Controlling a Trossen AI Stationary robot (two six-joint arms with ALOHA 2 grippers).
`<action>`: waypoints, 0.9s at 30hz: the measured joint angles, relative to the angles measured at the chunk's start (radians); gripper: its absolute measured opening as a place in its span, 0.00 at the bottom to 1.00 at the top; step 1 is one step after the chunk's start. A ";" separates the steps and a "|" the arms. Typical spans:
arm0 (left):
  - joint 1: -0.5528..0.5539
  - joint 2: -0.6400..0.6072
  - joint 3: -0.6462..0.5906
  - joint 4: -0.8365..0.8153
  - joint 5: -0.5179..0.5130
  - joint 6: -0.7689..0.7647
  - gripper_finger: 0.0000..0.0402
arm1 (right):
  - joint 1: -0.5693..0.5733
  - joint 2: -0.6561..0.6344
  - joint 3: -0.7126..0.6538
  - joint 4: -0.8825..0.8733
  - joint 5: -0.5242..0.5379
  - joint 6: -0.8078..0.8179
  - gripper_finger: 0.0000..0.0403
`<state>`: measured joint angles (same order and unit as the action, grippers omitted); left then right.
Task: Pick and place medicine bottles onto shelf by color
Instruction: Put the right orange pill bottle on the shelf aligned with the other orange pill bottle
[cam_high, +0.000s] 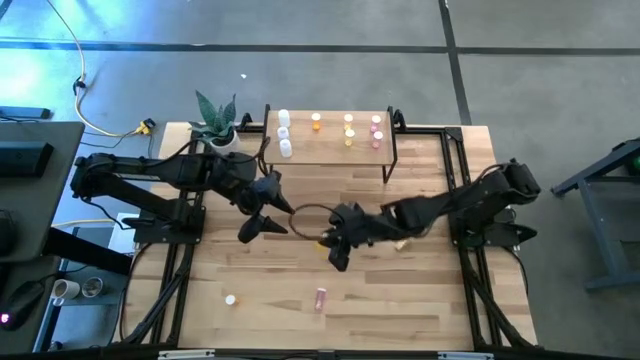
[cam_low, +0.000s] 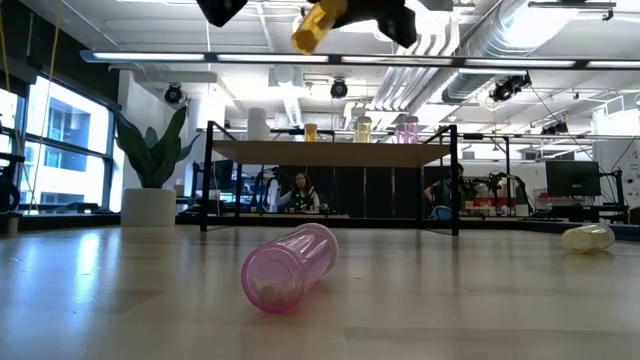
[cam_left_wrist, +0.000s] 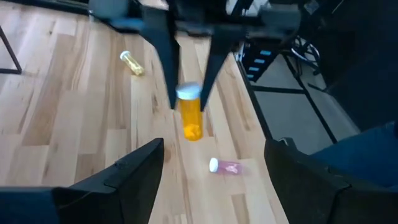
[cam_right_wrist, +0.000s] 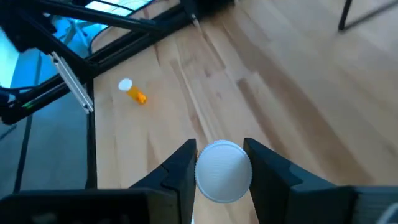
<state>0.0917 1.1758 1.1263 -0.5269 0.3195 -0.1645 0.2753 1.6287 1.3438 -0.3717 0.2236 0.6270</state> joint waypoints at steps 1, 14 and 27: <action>0.000 0.006 0.000 0.000 0.000 0.001 0.67 | -0.016 0.000 0.014 -0.008 -0.015 -0.030 0.27; 0.000 0.014 0.000 0.087 -0.008 -0.014 0.67 | -0.120 0.000 0.201 -0.111 -0.170 -0.334 0.27; 0.000 0.029 -0.001 0.195 -0.122 -0.094 0.67 | -0.168 0.000 0.362 -0.167 -0.225 -0.428 0.27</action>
<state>0.0917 1.2045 1.1255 -0.3314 0.1978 -0.2588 0.1074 1.6291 1.7053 -0.5392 -0.0010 0.1989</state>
